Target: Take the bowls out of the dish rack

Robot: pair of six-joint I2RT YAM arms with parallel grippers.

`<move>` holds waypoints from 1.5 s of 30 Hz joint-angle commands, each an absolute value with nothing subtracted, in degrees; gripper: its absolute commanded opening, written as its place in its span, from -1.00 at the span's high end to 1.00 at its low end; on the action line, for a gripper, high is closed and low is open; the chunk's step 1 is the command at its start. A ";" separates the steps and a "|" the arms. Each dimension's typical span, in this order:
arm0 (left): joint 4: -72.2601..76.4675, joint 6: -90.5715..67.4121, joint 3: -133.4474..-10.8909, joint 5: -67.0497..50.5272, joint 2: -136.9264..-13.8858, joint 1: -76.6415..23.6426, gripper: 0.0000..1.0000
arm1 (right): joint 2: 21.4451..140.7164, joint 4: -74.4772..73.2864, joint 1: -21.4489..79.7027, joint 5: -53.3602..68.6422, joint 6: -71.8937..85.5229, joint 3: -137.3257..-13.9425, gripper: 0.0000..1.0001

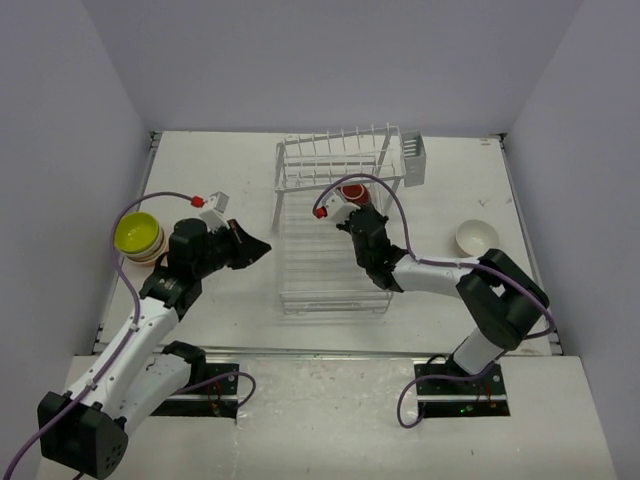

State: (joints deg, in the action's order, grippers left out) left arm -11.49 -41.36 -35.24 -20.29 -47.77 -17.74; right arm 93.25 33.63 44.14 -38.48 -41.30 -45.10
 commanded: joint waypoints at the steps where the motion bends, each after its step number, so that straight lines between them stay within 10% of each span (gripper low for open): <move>1: -6.68 -41.22 -34.19 -18.90 -47.11 -17.32 1.00 | 91.67 42.71 44.30 -39.99 -43.86 -44.48 1.00; 12: -4.13 -41.84 -32.96 -19.78 -48.08 -17.23 1.00 | 86.67 25.58 44.30 -29.28 -31.65 -47.29 1.00; 45: -0.88 -41.92 -31.38 -20.48 -48.95 -15.73 1.00 | 96.94 37.44 41.31 -17.93 -36.20 -46.58 1.00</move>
